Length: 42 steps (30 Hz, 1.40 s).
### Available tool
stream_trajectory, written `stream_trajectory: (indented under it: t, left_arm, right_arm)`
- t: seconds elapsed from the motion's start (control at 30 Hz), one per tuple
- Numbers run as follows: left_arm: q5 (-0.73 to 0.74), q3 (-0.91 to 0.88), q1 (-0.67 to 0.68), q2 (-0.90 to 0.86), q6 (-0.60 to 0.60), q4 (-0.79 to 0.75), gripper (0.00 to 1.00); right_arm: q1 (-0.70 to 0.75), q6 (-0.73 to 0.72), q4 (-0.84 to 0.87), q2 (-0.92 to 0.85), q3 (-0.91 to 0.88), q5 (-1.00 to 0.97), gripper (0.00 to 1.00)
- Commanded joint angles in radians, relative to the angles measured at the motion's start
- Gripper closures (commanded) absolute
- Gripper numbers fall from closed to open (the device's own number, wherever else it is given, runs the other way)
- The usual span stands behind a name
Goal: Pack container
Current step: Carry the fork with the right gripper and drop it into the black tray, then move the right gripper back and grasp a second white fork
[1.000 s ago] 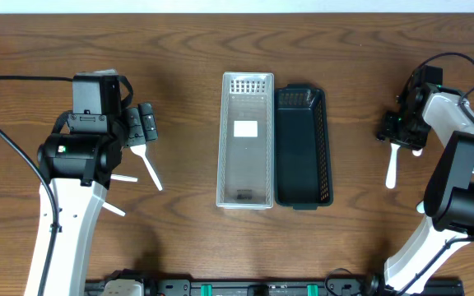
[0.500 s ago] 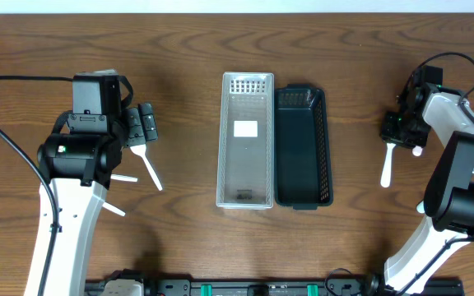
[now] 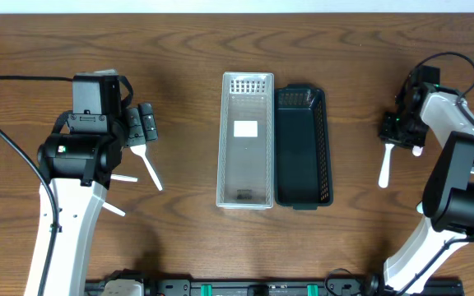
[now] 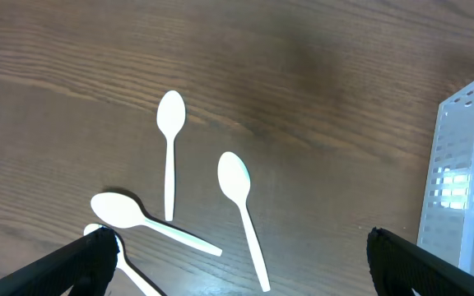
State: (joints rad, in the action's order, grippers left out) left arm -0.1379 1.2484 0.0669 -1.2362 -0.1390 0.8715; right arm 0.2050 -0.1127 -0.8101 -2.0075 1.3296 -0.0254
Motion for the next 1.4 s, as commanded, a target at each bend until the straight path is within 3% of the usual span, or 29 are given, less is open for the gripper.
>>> stream_trajectory:
  t: [0.0,0.17,0.33,0.5,0.67,0.7,0.77,0.9,1.1,1.17,1.37]
  left_arm:
    - [-0.001,0.021,-0.004,0.002,-0.013,0.004,0.02]
    - [-0.001,0.021,-0.004,0.002,-0.013,0.004,0.02]
    - [-0.001,0.021,-0.004,0.002,-0.013,0.004,0.02]
    - [-0.001,0.021,-0.004,0.002,-0.013,0.006,0.02]
    - [-0.001,0.021,-0.004,0.002,-0.013,0.007,0.02]
    - [-0.001,0.021,-0.004,0.002,-0.013,0.008,0.02]
    - [-0.001,0.021,-0.004,0.002,-0.013,0.011,0.02]
    - [-0.001,0.021,-0.004,0.002,-0.013,0.016,0.02]
    - [-0.001,0.021,-0.004,0.002,-0.013,0.016,0.02]
    - [-0.001,0.021,-0.004,0.002,-0.013,0.018,0.02]
    - [-0.001,0.021,-0.004,0.002,-0.013,0.026,0.02]
  right_arm:
    - [-0.071,0.013,-0.014,0.133,0.046,-0.003,0.99]
    - [-0.209,-0.009,-0.095,0.287,0.151,-0.003,0.99]
    - [-0.393,-0.158,-0.13,0.334,0.19,-0.003,0.99]
    - [-0.53,-0.277,-0.12,0.275,0.165,-0.003,0.99]
    - [-0.586,-0.291,-0.098,0.145,0.156,-0.003,0.98]
    - [-0.591,-0.291,-0.098,0.12,0.156,-0.003,0.94]
    - [-0.592,-0.29,-0.098,0.089,0.156,-0.003,0.66]
    - [-0.586,-0.212,-0.087,0.082,0.16,0.0,0.38]
    - [-0.507,-0.153,-0.125,0.159,0.288,-0.047,0.33]
    - [-0.42,-0.164,-0.126,0.182,0.36,-0.053,0.25]
    - [-0.127,-0.163,-0.122,0.172,0.429,-0.051,0.21]
